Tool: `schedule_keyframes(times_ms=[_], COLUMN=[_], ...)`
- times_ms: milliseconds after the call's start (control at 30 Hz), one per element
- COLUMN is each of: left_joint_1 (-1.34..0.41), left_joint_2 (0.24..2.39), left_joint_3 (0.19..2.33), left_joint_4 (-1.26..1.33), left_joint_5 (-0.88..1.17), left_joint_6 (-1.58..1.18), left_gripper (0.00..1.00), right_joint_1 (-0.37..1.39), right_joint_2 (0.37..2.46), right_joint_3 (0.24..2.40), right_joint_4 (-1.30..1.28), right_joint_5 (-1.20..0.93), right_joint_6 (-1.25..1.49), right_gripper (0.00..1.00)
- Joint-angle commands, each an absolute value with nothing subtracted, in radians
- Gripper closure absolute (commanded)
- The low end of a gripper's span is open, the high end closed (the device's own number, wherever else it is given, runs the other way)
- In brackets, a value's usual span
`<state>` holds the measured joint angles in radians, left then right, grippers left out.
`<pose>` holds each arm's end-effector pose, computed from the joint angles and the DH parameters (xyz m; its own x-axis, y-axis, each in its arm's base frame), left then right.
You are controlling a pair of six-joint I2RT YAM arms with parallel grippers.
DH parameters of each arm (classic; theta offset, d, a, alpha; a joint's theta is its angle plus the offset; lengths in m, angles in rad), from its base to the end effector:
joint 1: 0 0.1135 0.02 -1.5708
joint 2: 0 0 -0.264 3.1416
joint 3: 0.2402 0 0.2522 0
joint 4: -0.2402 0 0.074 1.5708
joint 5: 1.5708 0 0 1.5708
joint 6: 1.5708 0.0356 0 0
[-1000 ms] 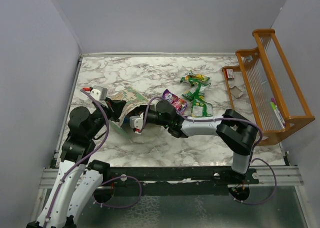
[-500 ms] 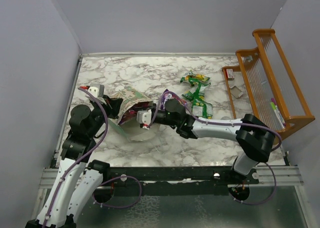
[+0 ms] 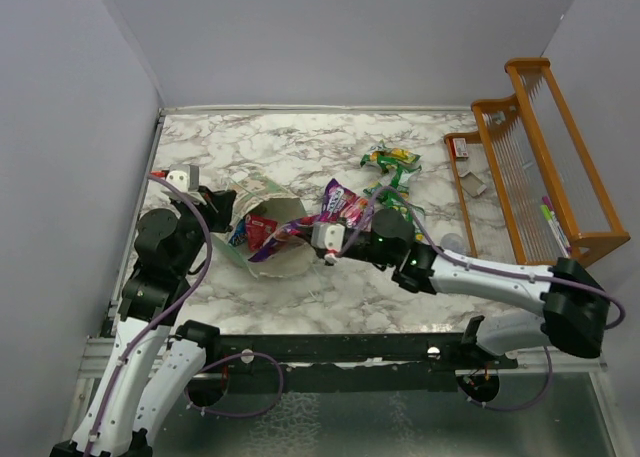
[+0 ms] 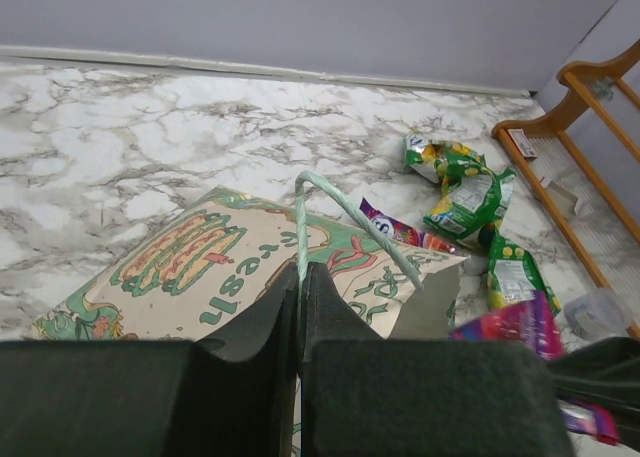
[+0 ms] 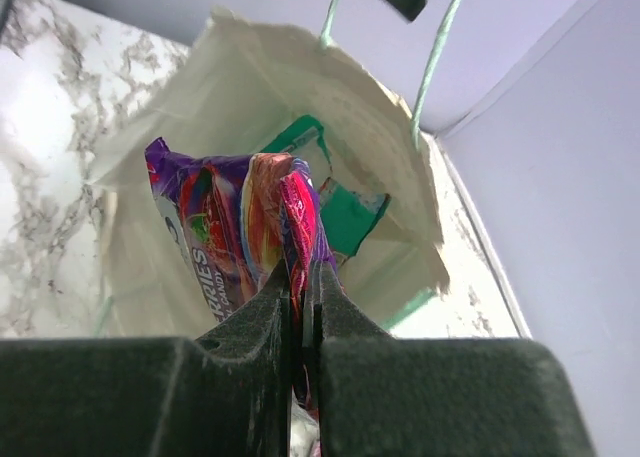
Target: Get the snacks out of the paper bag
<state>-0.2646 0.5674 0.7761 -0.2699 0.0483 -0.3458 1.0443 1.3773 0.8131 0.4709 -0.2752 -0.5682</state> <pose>0.1288 -0.0367 0.3581 -0.1598 -0.3074 -0.9380 0.2695 0.9006 -0.3411 0.1505 0.2782 0.2822 0.4814 -0.2023 -0.8528 -0.8411 0.1671 -0.5144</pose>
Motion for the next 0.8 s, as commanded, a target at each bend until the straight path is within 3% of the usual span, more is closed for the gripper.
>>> schedule_keyframes(times_ms=[0, 233, 500, 667, 767], left_joint_1=[-0.268, -0.268, -0.268, -0.268, -0.268], left_joint_2=[0.554, 0.555, 0.553, 0.533, 0.524], left_joint_3=[0.801, 0.787, 0.801, 0.797, 0.795], left_joint_4=[-0.272, -0.273, -0.29, -0.304, -0.301], left_joint_5=[-0.01, -0.031, -0.038, -0.039, 0.007], left_joint_6=[-0.339, -0.332, -0.326, -0.319, -0.308], left_gripper=[1.0, 1.0, 1.0, 1.0, 1.0], right_joint_1=[1.049, 1.048, 1.01, 0.851, 0.732], right_joint_2=[1.151, 0.921, 1.062, 1.14, 1.209], right_joint_3=[0.716, 0.65, 0.7, 0.74, 0.764], right_joint_4=[0.543, 0.575, 0.663, 0.442, 0.305], right_joint_5=[-0.278, 0.012, 0.705, 0.7, 0.53], right_joint_6=[-0.533, -0.492, -0.297, 0.049, 0.295], right_gripper=[0.99, 0.99, 0.99, 0.98, 0.98])
